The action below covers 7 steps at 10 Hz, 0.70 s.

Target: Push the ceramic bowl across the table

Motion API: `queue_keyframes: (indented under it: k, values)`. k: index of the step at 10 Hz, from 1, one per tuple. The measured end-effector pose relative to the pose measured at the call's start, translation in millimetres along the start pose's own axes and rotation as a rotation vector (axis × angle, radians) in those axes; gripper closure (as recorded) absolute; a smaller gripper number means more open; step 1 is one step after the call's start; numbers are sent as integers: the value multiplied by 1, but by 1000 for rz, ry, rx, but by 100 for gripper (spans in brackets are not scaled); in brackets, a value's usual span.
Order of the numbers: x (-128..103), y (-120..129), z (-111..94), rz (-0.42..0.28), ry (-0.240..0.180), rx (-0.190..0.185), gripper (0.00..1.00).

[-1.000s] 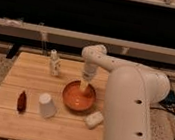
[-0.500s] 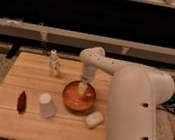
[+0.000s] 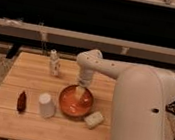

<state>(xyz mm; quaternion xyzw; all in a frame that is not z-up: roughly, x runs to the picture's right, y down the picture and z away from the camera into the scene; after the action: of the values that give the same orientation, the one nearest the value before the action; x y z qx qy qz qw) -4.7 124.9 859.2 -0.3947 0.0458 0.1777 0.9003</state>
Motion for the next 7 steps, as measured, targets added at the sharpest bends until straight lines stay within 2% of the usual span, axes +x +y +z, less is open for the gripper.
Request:
queue_keyframes:
  k: [4, 7]
  values:
    - [-1, 25, -2, -4, 2, -10, 34]
    - [-5, 55, -2, -22, 7, -21, 34]
